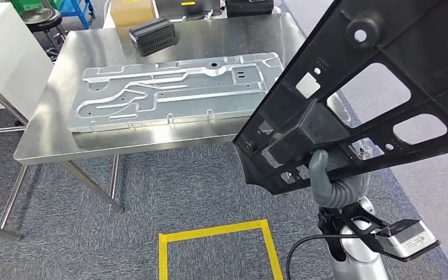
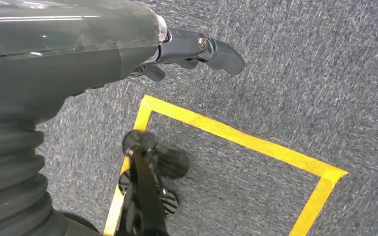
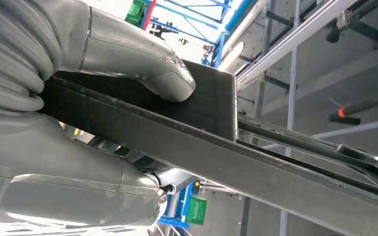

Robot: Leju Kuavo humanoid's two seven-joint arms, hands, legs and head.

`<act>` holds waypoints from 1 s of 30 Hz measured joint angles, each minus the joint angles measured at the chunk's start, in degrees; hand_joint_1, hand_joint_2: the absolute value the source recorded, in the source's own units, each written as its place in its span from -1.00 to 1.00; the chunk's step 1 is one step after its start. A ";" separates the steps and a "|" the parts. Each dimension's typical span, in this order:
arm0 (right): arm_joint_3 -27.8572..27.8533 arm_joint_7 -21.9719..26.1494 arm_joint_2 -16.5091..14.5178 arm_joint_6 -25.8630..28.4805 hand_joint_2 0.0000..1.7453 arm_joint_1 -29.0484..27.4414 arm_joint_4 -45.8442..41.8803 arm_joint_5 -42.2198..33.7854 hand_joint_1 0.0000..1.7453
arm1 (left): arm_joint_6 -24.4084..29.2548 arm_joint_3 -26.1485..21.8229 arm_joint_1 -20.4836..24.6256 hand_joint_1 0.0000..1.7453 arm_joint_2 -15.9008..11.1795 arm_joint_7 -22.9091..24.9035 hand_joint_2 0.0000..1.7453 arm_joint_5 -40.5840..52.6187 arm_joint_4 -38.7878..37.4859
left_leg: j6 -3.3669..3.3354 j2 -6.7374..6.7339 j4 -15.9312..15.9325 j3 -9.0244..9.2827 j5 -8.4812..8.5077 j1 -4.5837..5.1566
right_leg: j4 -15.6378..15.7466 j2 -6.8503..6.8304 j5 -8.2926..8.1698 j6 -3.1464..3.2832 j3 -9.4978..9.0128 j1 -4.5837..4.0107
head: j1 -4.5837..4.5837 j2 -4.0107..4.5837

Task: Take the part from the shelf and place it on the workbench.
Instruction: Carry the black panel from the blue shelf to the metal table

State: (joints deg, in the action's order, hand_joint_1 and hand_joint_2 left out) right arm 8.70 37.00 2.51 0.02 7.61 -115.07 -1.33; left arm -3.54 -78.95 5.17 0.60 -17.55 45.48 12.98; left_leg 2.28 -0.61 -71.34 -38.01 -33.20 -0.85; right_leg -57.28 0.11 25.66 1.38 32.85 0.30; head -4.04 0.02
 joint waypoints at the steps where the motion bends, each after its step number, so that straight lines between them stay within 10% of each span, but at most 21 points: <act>1: 0.00 -0.01 0.00 -0.01 1.00 -0.02 0.02 0.00 1.00 | 0.00 0.00 -0.08 -1.00 0.00 0.01 1.00 0.00 0.00 | 0.04 0.04 -2.63 -1.63 -0.48 0.00 | -0.03 0.22 0.13 0.07 -0.11 -0.10 | 0.00 0.00; 3: 0.01 -0.01 0.00 -0.02 1.00 -0.04 0.03 0.00 1.00 | 0.00 0.00 -0.19 -1.00 0.00 0.02 1.00 0.00 0.00 | -0.11 0.06 -1.10 -1.69 2.18 0.00 | -0.10 0.69 0.51 0.03 -0.62 -0.22 | 0.00 0.00; 7: 0.02 -0.01 0.00 -0.02 1.00 0.05 0.06 0.00 1.00 | 0.01 0.01 -0.15 -1.00 -0.06 0.00 1.00 -0.01 0.00 | -1.22 0.56 12.57 4.11 8.84 0.28 | -0.34 1.24 1.48 -0.58 -1.59 -0.40 | 0.01 0.00; 12: 0.06 -0.02 0.02 0.01 1.00 0.22 0.02 0.22 1.00 | 0.05 0.00 -0.02 -1.00 -0.02 -0.10 1.00 -0.02 0.00 | -2.63 0.46 14.19 4.96 8.62 0.06 | -2.30 1.03 3.10 -2.03 -0.77 -0.36 | 0.00 0.00; 15: 0.13 0.01 0.02 0.07 1.00 0.34 0.07 0.39 1.00 | 0.03 0.00 0.05 -1.00 -0.01 -0.13 1.00 -0.02 0.00 | -3.19 0.28 14.38 5.33 8.36 -0.06 | -12.94 0.57 7.69 -2.67 4.99 0.01 | 0.00 0.00; 17: 0.17 -0.01 0.02 0.09 1.00 0.26 0.23 0.44 1.00 | 0.02 0.00 0.03 -1.00 0.01 -0.13 1.00 -0.02 0.00 | -3.13 0.23 14.33 5.53 8.09 -0.08 | -17.32 0.44 7.97 -3.02 8.08 0.42 | 0.00 0.00; 22: 0.26 -0.01 0.07 0.09 1.00 0.42 0.44 0.63 1.00 | -0.01 0.00 0.04 -1.00 0.07 -0.14 1.00 -0.02 0.00 | -1.94 0.26 14.00 6.66 6.94 0.01 | -2.24 -0.40 -0.52 -2.88 1.84 0.75 | 0.01 0.00; 27: 0.31 -0.01 0.26 0.10 1.00 0.50 0.45 0.76 1.00 | -0.02 0.02 0.11 -1.00 0.07 -0.19 1.00 -0.02 0.00 | -0.27 0.11 12.56 6.30 5.42 -0.13 | -0.73 -0.02 -0.45 -1.08 1.17 0.54 | 0.00 0.00; 30: 0.33 0.01 0.26 0.11 1.00 0.55 0.48 0.76 1.00 | -0.02 0.02 0.08 -1.00 0.04 -0.26 1.00 -0.04 0.00 | 0.14 0.19 2.24 1.37 0.45 -0.26 | -0.51 -0.01 -0.28 -0.27 0.80 0.36 | 0.00 0.00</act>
State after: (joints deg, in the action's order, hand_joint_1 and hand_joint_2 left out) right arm 9.03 37.00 2.78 0.13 8.16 -114.58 -0.57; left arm -3.56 -78.93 5.25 0.64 -17.81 45.45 12.98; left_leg 2.42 -0.41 -69.10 -36.65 -32.76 -1.11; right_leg -57.79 0.10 25.38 1.11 33.65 0.67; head -4.04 0.02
